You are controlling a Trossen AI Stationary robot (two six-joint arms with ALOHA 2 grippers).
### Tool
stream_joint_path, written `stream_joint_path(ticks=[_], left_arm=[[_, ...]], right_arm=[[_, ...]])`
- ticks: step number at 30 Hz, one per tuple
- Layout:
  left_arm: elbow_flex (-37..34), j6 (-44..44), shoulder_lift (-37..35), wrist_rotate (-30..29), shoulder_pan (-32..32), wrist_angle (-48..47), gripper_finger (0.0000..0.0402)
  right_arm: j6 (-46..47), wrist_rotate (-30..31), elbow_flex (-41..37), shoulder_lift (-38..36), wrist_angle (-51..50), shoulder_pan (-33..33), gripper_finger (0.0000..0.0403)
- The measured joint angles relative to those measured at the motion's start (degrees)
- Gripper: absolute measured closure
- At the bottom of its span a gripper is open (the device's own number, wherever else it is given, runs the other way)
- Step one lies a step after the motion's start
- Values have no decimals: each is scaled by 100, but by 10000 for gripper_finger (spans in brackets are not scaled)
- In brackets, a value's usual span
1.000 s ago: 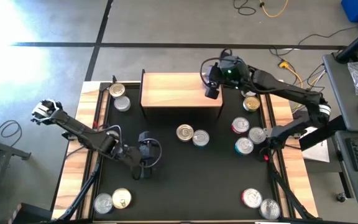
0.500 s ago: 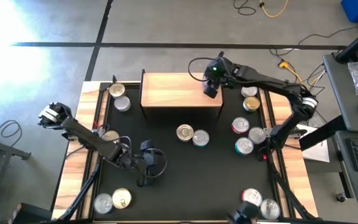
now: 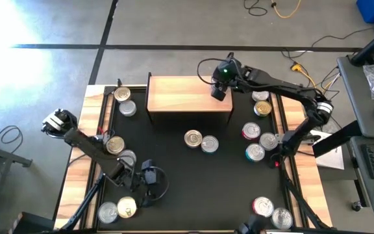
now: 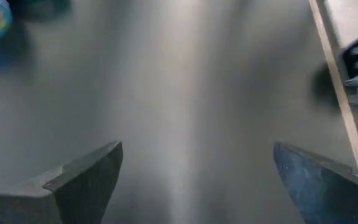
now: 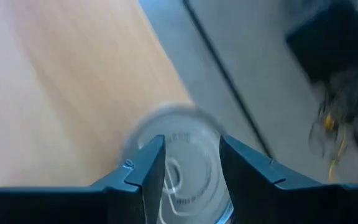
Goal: Stack canned seafood by type on shelf
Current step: Stack the blue tuna can on top of the other blue tuna can on the shelf
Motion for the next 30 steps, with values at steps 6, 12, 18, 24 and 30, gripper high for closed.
stream_joint_path(ticks=[6,12,18,24,30], left_arm=[[900,-1110,-60,-3,-492,-1656,2],[1960,-2392,-53,182,-1251,-2985,2],[2368,-4246,-19,190,-2246,-3501,2],[2059,-5825,140,208,-2811,-3711,8],[1571,-5799,358,559,-2739,-3114,25]], right_arm=[[12,23,227,-624,317,467,251],[396,-18,190,-1068,106,1548,267],[995,23,114,-1134,-503,2780,289],[1600,592,22,-904,-590,3952,310],[1937,1075,20,-461,-632,4707,324]])
